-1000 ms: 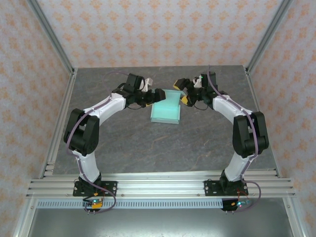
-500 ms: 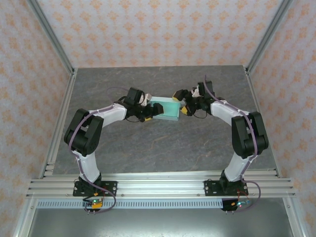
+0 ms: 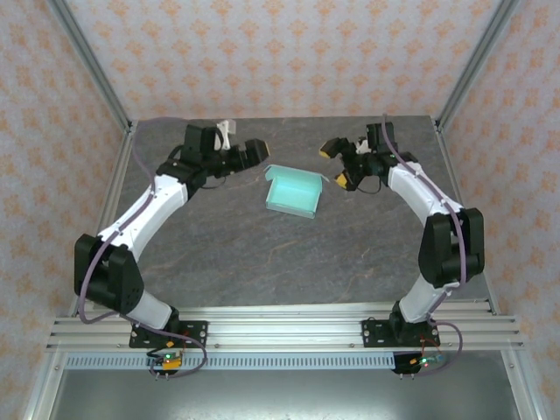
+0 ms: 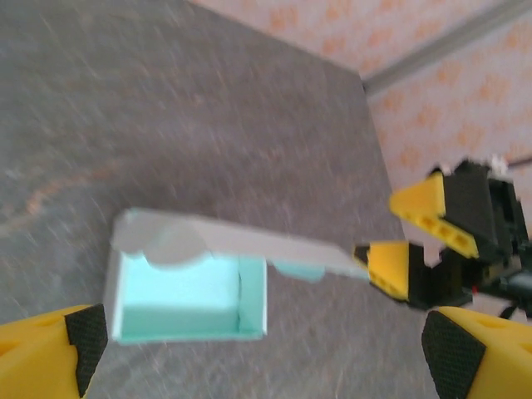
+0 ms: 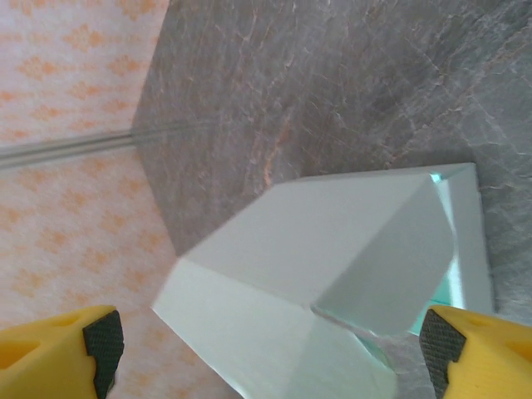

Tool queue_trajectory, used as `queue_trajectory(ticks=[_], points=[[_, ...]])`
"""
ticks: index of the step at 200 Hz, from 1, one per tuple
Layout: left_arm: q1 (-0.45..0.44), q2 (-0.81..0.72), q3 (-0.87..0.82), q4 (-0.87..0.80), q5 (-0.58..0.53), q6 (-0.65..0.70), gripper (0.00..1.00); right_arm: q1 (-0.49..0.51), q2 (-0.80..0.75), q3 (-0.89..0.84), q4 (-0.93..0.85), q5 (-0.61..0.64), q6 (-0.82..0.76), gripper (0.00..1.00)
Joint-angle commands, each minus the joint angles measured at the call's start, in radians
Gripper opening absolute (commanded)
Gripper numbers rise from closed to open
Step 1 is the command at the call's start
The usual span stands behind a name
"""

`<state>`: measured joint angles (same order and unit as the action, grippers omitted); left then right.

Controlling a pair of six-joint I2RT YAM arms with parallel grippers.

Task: Fold the paper box

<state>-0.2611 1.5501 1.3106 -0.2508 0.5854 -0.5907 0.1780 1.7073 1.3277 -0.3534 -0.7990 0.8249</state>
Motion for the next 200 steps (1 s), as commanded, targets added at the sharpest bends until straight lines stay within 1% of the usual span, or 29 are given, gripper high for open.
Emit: queue_trajectory(ticks=[1,9,22,38,46,57,67,91,107,119,150,176,187,200], points=[[0.006,0.150,0.087,-0.032,0.043,-0.119,1.00,0.002,0.076,-0.017,-0.014,-0.104,0.193,0.93],[0.005,0.204,0.108,0.004,0.090,-0.183,1.00,-0.001,0.086,-0.030,0.026,-0.113,0.237,0.92],[0.006,0.264,0.117,0.073,0.121,-0.274,0.99,0.002,0.103,-0.026,0.040,-0.114,0.263,0.92],[0.002,0.301,0.104,0.154,0.123,-0.337,0.91,0.009,0.115,-0.021,0.058,-0.115,0.283,0.91],[-0.002,0.315,0.105,0.168,0.126,-0.354,0.88,0.012,0.120,-0.019,0.069,-0.120,0.295,0.90],[-0.011,0.328,0.104,0.193,0.134,-0.371,0.81,0.018,0.127,-0.016,0.084,-0.131,0.310,0.89],[-0.023,0.336,0.101,0.214,0.140,-0.386,0.76,0.025,0.133,-0.014,0.094,-0.138,0.315,0.85],[-0.053,0.344,0.096,0.250,0.152,-0.404,0.66,0.036,0.147,-0.005,0.099,-0.142,0.313,0.75],[-0.074,0.352,0.090,0.278,0.161,-0.428,0.58,0.041,0.151,-0.008,0.099,-0.138,0.314,0.72],[-0.087,0.353,0.082,0.301,0.174,-0.446,0.54,0.043,0.152,-0.012,0.103,-0.131,0.309,0.69],[-0.102,0.346,0.032,0.318,0.179,-0.449,0.52,0.043,0.157,-0.022,0.089,-0.124,0.280,0.64],[-0.105,0.326,-0.032,0.275,0.165,-0.389,0.50,0.042,0.166,-0.015,-0.011,-0.070,0.175,0.64],[-0.106,0.324,-0.064,0.258,0.160,-0.364,0.47,0.043,0.174,-0.015,-0.055,-0.048,0.136,0.64],[-0.107,0.327,-0.106,0.271,0.163,-0.355,0.45,0.043,0.178,-0.032,-0.065,-0.038,0.117,0.64]])
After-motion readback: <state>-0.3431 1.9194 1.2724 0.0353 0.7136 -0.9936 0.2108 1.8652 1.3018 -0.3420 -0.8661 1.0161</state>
